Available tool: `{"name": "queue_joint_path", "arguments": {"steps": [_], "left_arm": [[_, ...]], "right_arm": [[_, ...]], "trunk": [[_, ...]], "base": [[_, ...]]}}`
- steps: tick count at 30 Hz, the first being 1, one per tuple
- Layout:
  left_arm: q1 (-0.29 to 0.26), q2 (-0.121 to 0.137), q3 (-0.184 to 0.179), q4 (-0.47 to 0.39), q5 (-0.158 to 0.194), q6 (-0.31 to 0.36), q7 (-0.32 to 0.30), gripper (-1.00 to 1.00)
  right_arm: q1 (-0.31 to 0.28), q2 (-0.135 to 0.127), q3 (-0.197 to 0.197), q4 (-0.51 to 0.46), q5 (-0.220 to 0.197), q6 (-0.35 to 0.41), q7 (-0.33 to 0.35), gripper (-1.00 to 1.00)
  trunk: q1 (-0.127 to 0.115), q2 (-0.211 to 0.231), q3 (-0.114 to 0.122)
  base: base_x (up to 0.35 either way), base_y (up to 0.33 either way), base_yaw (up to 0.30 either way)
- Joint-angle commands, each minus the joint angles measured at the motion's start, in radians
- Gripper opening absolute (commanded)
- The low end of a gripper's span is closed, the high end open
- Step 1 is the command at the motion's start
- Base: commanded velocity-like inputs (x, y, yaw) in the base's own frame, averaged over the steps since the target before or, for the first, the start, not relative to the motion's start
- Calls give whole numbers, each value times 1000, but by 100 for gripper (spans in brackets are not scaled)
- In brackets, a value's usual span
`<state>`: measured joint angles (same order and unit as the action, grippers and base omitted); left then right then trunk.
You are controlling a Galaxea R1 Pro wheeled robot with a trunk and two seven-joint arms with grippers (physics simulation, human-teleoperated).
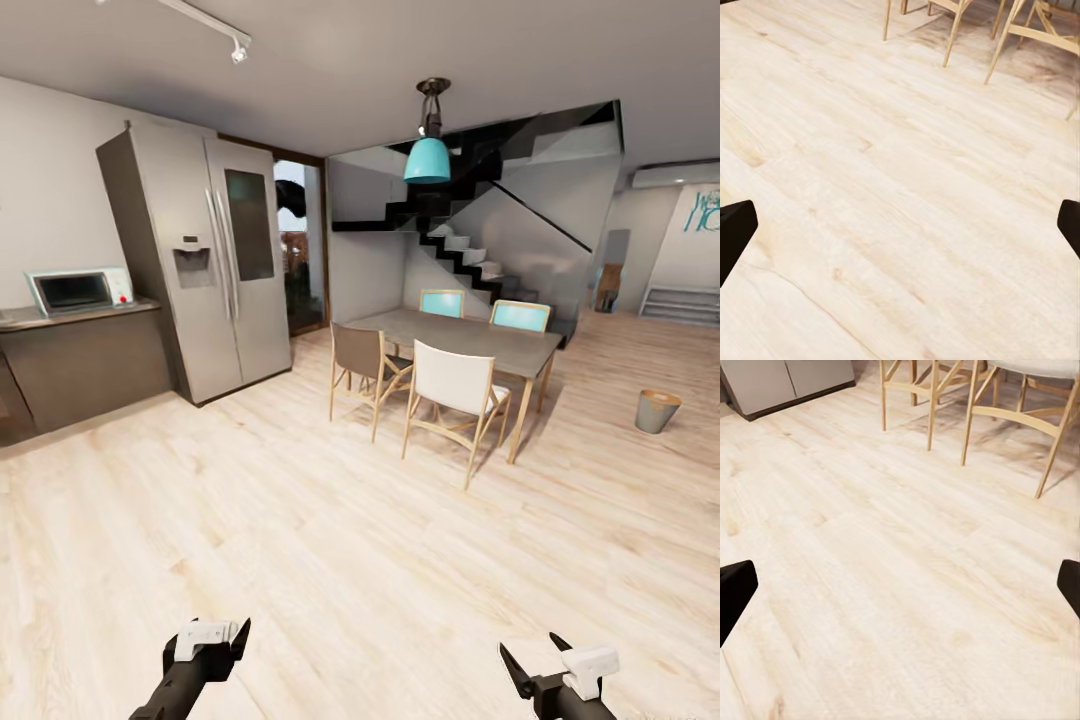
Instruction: Put the three can of soda from the living room inside the tash can in the kitchen.
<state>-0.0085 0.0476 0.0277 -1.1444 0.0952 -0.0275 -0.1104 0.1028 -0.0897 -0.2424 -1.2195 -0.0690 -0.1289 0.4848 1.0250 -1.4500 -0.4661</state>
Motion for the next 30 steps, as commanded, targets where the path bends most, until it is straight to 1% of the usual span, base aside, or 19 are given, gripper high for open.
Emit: {"name": "queue_joint_path", "arguments": {"steps": [1,30], "left_arm": [[0,0,0,0,0,0,0,100],[-1,0,-5,1,0,1,0,100]], "right_arm": [[0,0,0,0,0,0,0,100],[0,-1,-9,0,0,0,-6,100]], "trunk": [[0,0,0],[0,0,0]], "base": [[235,-153,-239],[248,-176,-239]]}}
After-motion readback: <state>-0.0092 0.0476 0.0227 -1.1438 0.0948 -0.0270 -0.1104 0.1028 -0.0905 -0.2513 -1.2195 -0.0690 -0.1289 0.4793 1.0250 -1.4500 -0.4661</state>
